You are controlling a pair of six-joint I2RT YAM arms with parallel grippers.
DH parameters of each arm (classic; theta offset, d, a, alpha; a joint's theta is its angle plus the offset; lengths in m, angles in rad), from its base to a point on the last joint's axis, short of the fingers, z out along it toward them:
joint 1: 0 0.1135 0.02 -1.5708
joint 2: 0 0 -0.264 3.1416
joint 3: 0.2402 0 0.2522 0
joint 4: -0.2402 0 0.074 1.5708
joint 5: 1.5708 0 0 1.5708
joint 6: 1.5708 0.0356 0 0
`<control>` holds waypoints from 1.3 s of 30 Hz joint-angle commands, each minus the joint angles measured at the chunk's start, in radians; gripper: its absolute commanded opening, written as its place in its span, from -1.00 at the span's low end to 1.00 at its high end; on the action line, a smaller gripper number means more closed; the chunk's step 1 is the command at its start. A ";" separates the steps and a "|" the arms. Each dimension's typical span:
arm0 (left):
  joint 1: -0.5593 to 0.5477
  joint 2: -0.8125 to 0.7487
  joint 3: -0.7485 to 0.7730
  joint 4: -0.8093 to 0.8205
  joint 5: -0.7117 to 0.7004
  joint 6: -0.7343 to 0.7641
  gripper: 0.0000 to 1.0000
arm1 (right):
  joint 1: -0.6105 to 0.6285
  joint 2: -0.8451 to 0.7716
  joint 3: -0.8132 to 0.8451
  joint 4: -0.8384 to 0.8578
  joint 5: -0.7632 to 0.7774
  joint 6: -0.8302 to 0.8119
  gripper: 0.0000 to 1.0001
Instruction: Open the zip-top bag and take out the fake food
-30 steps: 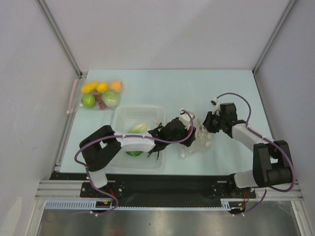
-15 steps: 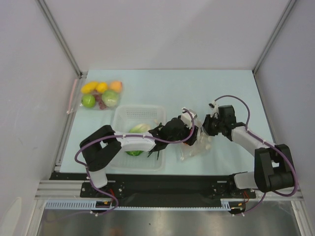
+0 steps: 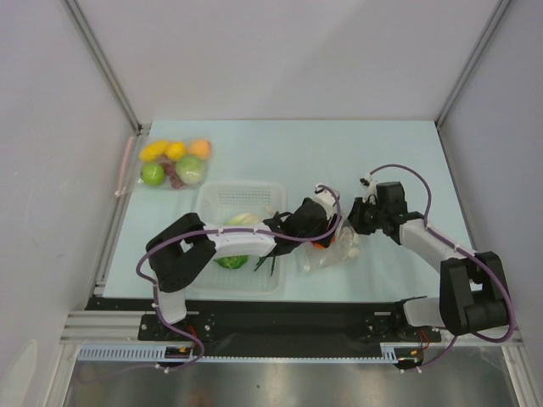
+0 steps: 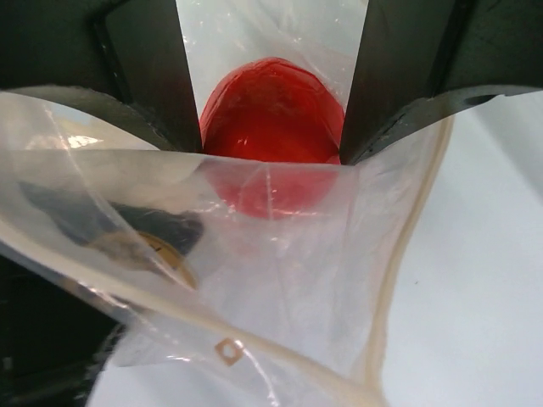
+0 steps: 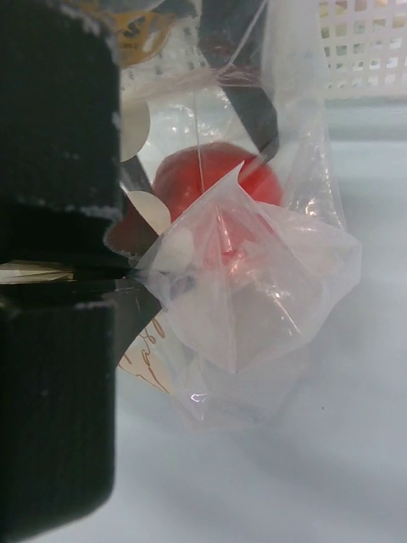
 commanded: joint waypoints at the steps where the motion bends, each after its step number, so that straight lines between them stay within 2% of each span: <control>1: -0.005 -0.003 0.016 -0.063 -0.093 -0.015 0.43 | 0.005 -0.022 -0.011 0.003 -0.020 0.009 -1.00; 8: -0.014 0.056 0.047 -0.081 -0.056 -0.012 0.44 | 0.007 -0.033 -0.004 -0.001 -0.026 0.012 -1.00; 22: -0.057 0.100 0.062 -0.241 -0.115 -0.073 0.45 | 0.007 -0.030 0.004 -0.007 -0.023 0.013 -1.00; 31: -0.065 0.146 0.073 -0.244 -0.092 -0.095 0.52 | 0.007 -0.036 0.009 -0.015 -0.020 0.010 -1.00; 33: -0.065 0.157 0.080 -0.250 -0.087 -0.095 0.86 | 0.005 -0.036 0.007 -0.016 -0.018 0.012 -1.00; 37: -0.066 0.155 0.074 -0.238 -0.072 -0.095 0.80 | 0.005 -0.037 0.003 -0.016 -0.018 0.007 -1.00; 39: -0.066 0.154 0.073 -0.236 -0.067 -0.093 0.69 | 0.005 -0.037 0.004 -0.015 -0.018 0.009 -1.00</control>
